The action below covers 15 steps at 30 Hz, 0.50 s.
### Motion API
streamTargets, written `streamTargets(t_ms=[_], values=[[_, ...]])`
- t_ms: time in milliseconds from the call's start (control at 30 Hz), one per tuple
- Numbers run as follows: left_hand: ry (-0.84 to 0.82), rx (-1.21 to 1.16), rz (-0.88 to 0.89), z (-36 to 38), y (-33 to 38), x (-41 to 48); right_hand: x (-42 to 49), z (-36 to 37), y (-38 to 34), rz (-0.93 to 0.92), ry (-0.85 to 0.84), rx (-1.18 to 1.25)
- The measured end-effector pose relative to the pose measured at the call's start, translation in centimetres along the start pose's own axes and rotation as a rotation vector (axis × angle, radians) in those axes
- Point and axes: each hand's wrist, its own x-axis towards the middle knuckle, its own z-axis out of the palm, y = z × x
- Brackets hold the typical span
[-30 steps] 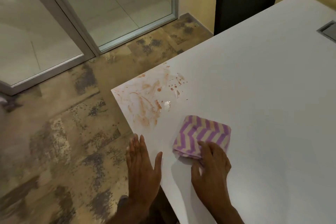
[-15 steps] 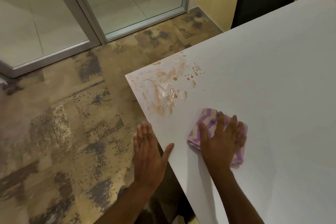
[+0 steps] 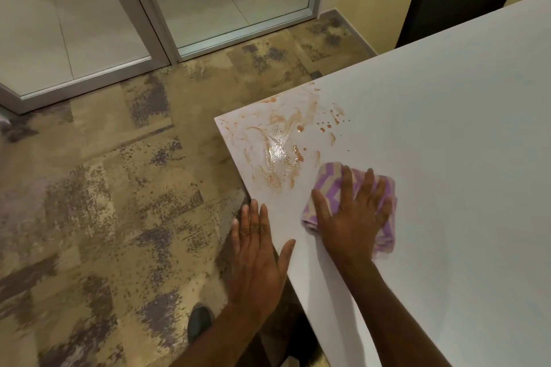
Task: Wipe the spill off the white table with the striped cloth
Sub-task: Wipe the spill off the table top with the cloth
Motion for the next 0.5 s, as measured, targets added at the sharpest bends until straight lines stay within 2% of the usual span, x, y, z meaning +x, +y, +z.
streamTargets(t_ms=[133,367,500], values=[[-0.001,-0.008,-0.028,0.1,-0.2,0.0,-2.0,-0.5,0.8,0.033,0.004,-0.033],[-0.019,0.042,-0.087,-0.5,-0.4,0.3,-1.2,0.6,-4.5,-0.216,-0.025,-0.029],[-0.017,0.031,-0.109,-0.3,-0.4,0.4,1.1,1.4,-5.6,-0.237,0.001,0.038]])
